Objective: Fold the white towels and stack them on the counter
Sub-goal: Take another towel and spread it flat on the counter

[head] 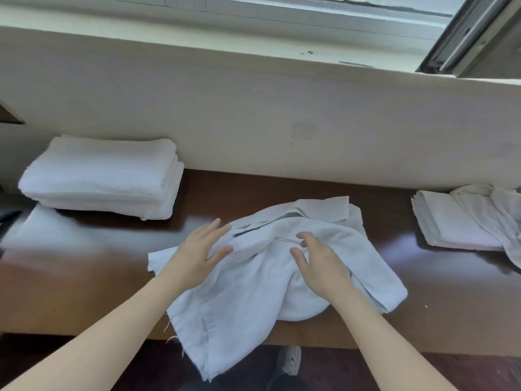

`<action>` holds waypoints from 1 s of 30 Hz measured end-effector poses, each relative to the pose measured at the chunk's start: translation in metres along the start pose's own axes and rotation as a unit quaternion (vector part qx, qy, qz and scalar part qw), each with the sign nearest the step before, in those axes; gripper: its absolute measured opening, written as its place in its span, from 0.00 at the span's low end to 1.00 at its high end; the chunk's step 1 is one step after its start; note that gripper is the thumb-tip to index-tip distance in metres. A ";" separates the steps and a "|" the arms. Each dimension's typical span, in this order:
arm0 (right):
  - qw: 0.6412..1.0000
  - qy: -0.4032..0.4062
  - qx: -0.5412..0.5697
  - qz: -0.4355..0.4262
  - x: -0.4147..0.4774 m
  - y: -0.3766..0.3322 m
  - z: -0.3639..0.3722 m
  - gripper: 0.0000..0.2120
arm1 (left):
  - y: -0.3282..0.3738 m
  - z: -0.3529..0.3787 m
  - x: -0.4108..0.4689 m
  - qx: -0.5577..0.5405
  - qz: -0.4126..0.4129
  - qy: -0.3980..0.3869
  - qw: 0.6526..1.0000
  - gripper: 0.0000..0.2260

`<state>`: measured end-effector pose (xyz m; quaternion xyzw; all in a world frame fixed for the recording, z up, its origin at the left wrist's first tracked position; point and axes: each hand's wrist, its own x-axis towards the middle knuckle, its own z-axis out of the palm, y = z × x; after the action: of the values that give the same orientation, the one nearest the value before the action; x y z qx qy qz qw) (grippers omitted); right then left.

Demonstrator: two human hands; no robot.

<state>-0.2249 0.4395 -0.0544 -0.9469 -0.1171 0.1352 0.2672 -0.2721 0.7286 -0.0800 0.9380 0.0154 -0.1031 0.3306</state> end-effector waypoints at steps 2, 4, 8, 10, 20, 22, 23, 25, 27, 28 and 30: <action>0.998 0.017 -0.050 0.033 -0.001 0.033 -0.003 0.22 | 0.006 0.018 0.006 0.071 -0.005 -0.021 0.997 0.31; 0.992 0.027 -0.095 0.078 -0.005 0.065 -0.008 0.25 | 0.008 0.035 0.006 0.133 -0.037 -0.038 0.990 0.36; 0.980 0.011 -0.163 0.115 -0.012 0.108 -0.019 0.33 | 0.004 0.052 0.002 0.114 -0.081 -0.030 0.990 0.40; 0.976 0.001 -0.178 0.122 -0.009 0.118 -0.024 0.35 | 0.002 0.053 0.003 0.097 -0.106 -0.031 0.989 0.40; 0.992 0.003 -0.054 0.114 0.064 0.125 -0.039 0.26 | 0.004 0.044 0.045 0.008 -0.181 0.030 0.983 0.38; 0.995 -0.004 -0.025 0.099 0.080 0.124 -0.041 0.25 | 0.004 0.045 0.056 -0.024 -0.210 0.035 0.977 0.38; 0.996 -0.011 -0.016 0.091 0.087 0.123 -0.040 0.26 | 0.005 0.046 0.061 -0.035 -0.223 0.035 0.974 0.37; 0.995 -0.031 -0.043 0.090 0.096 0.123 -0.038 0.26 | 0.005 0.049 0.068 -0.047 -0.240 0.021 0.969 0.34; 0.989 -0.051 -0.098 0.101 0.101 0.123 -0.034 0.23 | 0.007 0.051 0.073 -0.050 -0.253 0.003 0.966 0.32; 0.986 -0.058 -0.112 0.107 0.102 0.124 -0.033 0.21 | 0.008 0.052 0.075 -0.047 -0.252 -0.002 0.967 0.30; 0.986 -0.058 -0.101 0.117 0.100 0.123 -0.033 0.17 | 0.015 0.053 0.075 -0.026 -0.226 -0.002 0.974 0.23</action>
<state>-0.1019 0.3516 -0.1124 -0.9667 -0.0338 0.2079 0.1454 -0.2072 0.6815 -0.1261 0.9013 0.2285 -0.1768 0.3229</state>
